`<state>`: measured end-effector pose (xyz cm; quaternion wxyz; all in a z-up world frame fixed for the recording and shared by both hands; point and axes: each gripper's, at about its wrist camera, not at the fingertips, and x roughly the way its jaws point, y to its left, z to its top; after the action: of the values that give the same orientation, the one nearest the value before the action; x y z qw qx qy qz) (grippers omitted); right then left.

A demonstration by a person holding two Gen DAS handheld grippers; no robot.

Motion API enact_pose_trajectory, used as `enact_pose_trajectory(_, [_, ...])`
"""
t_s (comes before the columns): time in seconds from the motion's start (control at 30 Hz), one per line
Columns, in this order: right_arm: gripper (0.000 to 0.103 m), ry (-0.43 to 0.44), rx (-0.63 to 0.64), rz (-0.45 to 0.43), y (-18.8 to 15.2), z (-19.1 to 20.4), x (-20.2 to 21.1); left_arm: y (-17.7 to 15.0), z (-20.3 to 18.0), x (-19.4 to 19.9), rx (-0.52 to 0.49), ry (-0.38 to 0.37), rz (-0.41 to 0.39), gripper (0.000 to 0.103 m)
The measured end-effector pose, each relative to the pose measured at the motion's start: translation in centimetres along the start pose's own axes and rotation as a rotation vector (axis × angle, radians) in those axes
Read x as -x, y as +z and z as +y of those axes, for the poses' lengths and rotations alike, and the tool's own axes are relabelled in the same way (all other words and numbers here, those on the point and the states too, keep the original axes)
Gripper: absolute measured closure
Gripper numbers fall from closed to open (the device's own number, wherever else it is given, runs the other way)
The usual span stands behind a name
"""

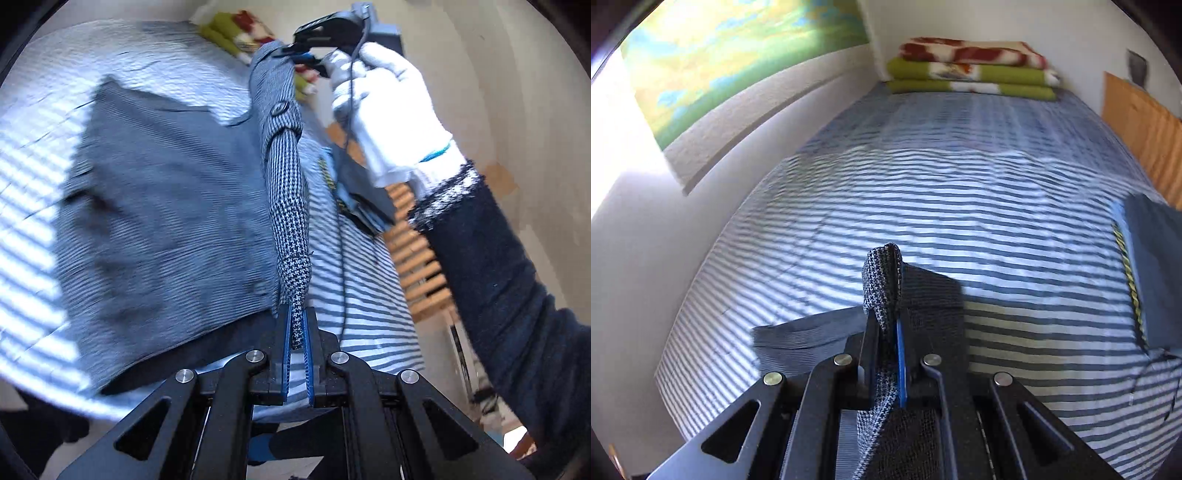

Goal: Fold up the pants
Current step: 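Fold the trousers side edge lengthwise with the left tool while the right tool pins the fabric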

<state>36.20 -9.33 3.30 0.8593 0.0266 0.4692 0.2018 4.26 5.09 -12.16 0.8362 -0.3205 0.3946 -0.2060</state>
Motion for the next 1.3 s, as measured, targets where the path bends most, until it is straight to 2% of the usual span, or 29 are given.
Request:
enact_pose_trajectory(0.07, [0.096, 0.008, 0.071, 0.025, -0.1, 4.8, -2.2, -0.8, 3.2, 1.7, 0.084, 0.024, -0.014, 0.098])
enact_pose_trajectory(0.13, [0.096, -0.002, 0.14, 0.056, -0.8, 9.5, -5.0, -1.7, 5.5, 2.5, 0.125, 0.073, -0.023, 0.098])
enact_pose_trajectory(0.23, [0.096, -0.033, 0.204, 0.116, -2.1, 13.8, -9.0, -2.5, 8.1, 3.0, 0.189, 0.093, -0.008, 0.098])
enact_pose_trajectory(0.33, [0.095, -0.071, 0.266, 0.167, -3.8, 16.4, -12.5, -2.9, 9.0, 3.3, 0.197, 0.092, -0.006, 0.097])
enact_pose_trajectory(0.5, [0.087, -0.011, 0.32, 0.241, -5.5, 18.5, -14.2, -3.1, 8.3, 3.7, 0.127, 0.124, -0.007, 0.095])
enact_pose_trajectory(0.53, [0.08, 0.011, 0.321, 0.252, -5.5, 18.6, -14.0, -3.1, 8.2, 3.8, 0.124, 0.125, -0.004, 0.091])
enact_pose_trajectory(0.63, [0.069, 0.074, 0.308, 0.203, -5.0, 18.0, -10.7, -3.0, 8.6, 4.0, 0.11, 0.131, 0.009, 0.081])
enact_pose_trajectory(0.7, [0.066, 0.103, 0.277, 0.157, -4.8, 16.2, -7.7, -2.8, 8.4, 5.2, 0.097, 0.163, -0.016, 0.071])
enact_pose_trajectory(0.83, [0.063, 0.093, 0.159, 0.081, -6.2, 9.8, -2.2, 0.1, 9.0, 7.4, 0.115, 0.17, -0.107, 0.071])
enact_pose_trajectory(0.93, [0.062, 0.037, 0.098, 0.079, -10.2, 4.8, 0.3, 4.4, 10.0, 7.1, 0.093, 0.213, -0.135, 0.071])
enact_pose_trajectory(1.03, [0.062, -0.007, 0.054, 0.134, -15.6, 1.2, 1.1, 8.8, 11.2, 5.0, 0.093, 0.265, -0.145, 0.071])
enact_pose_trajectory(1.2, [0.062, -0.031, 0.007, 0.19, -23.3, -1.6, 1.9, 13.5, 14.4, 0.4, 0.139, 0.303, -0.05, 0.073])
enact_pose_trajectory(1.27, [0.062, -0.02, 0.01, 0.213, -25.1, -1.5, 1.7, 14.1, 15.1, -0.9, 0.145, 0.302, -0.021, 0.082])
enact_pose_trajectory(1.3, [0.061, -0.026, 0.015, 0.212, -25.8, -1.5, 1.6, 14.3, 15.2, -1.2, 0.147, 0.299, -0.01, 0.092])
